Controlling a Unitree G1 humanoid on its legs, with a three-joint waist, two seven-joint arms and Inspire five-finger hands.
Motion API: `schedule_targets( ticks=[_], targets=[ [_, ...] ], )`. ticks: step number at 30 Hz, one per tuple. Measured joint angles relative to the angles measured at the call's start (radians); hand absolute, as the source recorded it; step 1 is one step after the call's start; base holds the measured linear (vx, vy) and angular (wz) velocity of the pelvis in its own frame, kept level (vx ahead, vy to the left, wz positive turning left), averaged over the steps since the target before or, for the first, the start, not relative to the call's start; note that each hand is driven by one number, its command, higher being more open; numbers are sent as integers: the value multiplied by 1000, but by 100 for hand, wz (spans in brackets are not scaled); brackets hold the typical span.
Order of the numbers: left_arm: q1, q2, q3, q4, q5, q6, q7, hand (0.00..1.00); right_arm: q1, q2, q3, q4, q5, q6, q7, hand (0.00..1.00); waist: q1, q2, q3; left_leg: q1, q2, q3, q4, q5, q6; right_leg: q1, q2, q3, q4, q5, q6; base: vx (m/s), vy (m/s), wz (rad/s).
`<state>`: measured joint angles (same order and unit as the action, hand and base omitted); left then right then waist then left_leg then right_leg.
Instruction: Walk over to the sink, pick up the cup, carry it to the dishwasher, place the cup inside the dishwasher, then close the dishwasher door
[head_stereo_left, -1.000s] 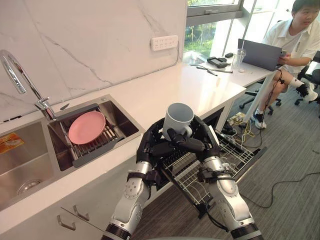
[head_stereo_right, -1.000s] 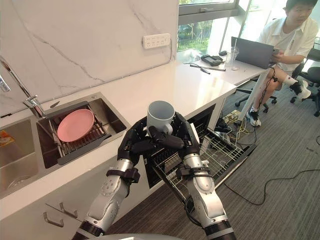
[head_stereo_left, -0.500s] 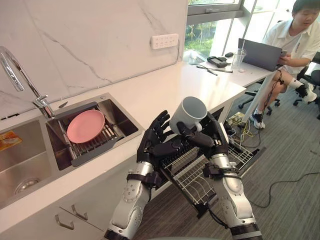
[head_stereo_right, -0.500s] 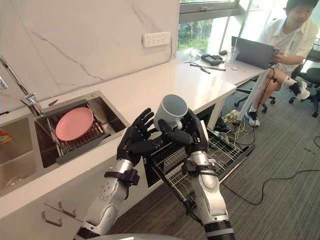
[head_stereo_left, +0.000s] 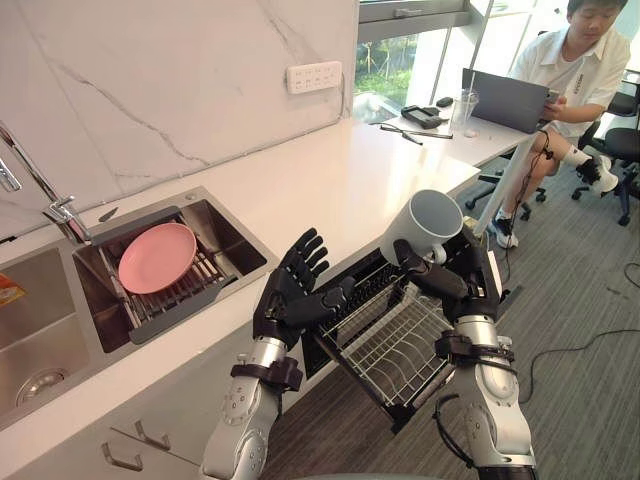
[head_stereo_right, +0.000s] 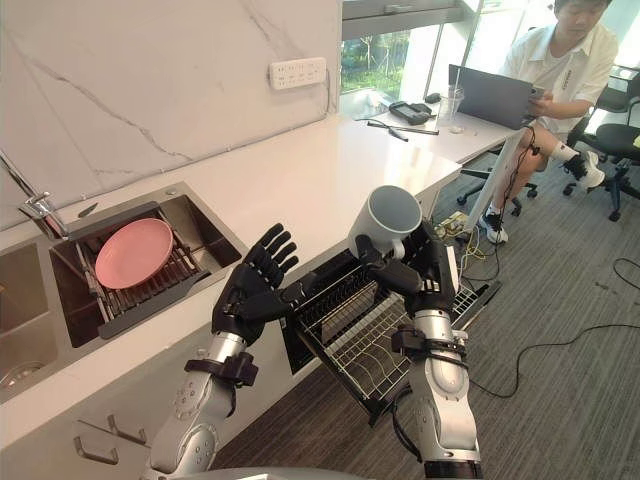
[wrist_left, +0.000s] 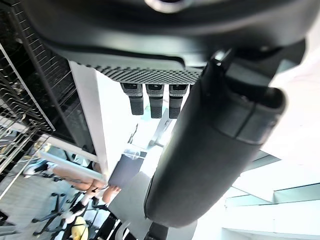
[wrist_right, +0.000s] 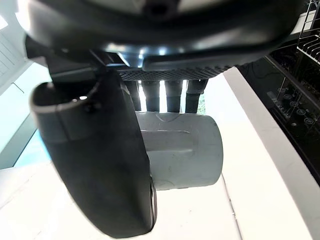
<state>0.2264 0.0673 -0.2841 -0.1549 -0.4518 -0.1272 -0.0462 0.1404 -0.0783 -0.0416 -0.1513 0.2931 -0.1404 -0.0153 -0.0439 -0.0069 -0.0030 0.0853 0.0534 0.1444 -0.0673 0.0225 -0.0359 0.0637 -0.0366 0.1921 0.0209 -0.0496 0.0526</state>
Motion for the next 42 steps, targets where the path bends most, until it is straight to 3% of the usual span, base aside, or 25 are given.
schedule_targets(
  ticks=[11,18,25,32,37,42],
  targets=[
    [115,30,6,223,49,25,-49,90,88,-2,-67,37,-81,1,16,30,-2,8,35,-1,0,6,0,-6,0,-5,0,6,-2,-1,1,3,-2,-1],
    [116,41,71,394,140,24,-63,90,104,-6,-72,147,-98,1,16,30,-3,11,37,-7,0,5,1,-6,-1,-8,-2,2,-4,-1,1,1,-2,0],
    [96,55,137,726,297,28,-50,90,102,-18,-66,304,-131,8,20,30,0,17,40,-32,0,-5,5,-6,0,-28,-3,-11,-3,-2,1,7,-17,5],
    [70,51,200,843,316,29,4,90,56,-42,-59,394,-162,18,13,30,5,20,52,-53,-2,-16,8,-6,0,-43,-6,-38,-4,-2,1,10,-14,5],
    [-3,54,252,894,324,19,45,90,-35,-89,-32,421,-211,18,-3,30,5,23,122,-128,-2,-32,53,-7,0,-99,-8,-52,10,0,2,-27,-15,9],
    [-69,53,262,905,333,10,67,90,-162,-135,-23,456,-244,18,-21,30,16,44,220,-262,3,-50,172,-23,-7,-188,-6,-66,63,3,3,-29,-20,8]
  ],
)
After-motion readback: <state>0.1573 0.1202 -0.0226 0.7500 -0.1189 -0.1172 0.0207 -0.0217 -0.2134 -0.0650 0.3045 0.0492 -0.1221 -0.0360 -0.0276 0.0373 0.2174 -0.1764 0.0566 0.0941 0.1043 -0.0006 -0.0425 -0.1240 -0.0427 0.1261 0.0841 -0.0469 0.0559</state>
